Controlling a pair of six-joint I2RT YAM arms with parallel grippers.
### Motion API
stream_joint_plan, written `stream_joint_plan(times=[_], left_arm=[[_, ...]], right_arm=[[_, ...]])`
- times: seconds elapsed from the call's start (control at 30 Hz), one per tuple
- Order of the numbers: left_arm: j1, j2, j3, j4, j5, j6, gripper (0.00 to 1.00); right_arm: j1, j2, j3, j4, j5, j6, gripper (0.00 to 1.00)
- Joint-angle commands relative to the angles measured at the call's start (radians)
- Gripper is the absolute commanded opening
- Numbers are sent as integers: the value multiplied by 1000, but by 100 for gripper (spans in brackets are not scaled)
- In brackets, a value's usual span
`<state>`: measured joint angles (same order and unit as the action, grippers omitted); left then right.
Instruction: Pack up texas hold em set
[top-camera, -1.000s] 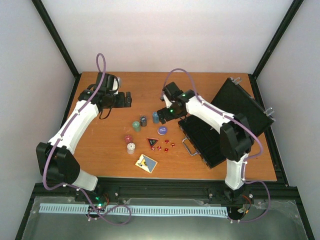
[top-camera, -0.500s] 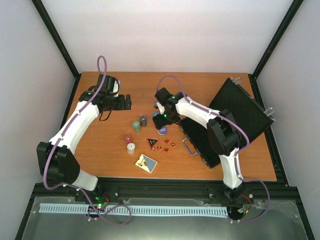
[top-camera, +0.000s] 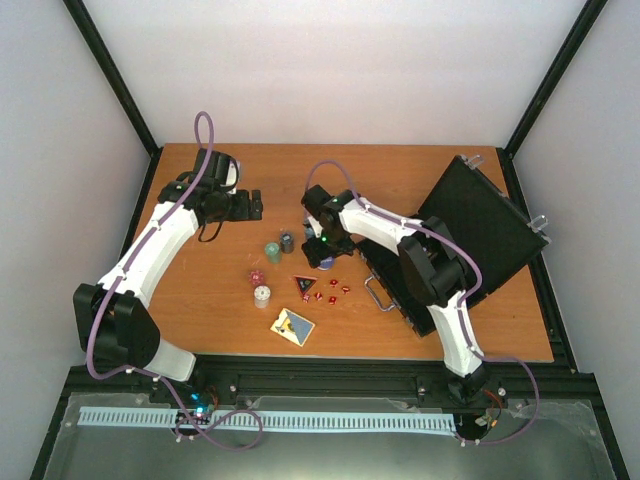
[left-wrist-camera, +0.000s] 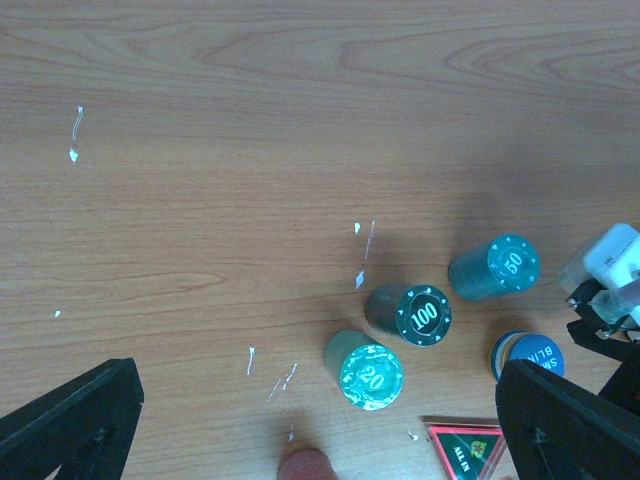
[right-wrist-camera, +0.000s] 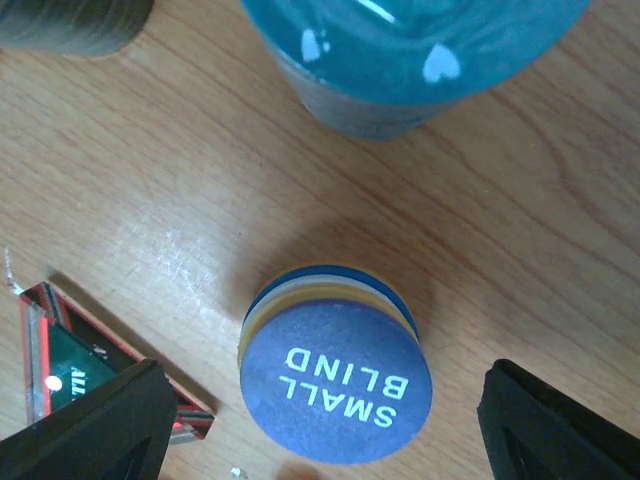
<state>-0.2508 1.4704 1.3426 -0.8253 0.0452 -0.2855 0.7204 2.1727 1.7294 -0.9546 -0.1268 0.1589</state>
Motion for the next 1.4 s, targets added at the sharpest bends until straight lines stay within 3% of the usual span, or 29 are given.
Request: stream_joint_plan(times=[0.0, 1.37], left_arm=[[-2, 9, 7, -14, 0, -3, 100], [-2, 10, -17, -4, 22, -2, 100]], right_arm=[[8, 27, 40, -26, 12, 6, 84], [63, 117, 38, -57, 117, 2, 69]])
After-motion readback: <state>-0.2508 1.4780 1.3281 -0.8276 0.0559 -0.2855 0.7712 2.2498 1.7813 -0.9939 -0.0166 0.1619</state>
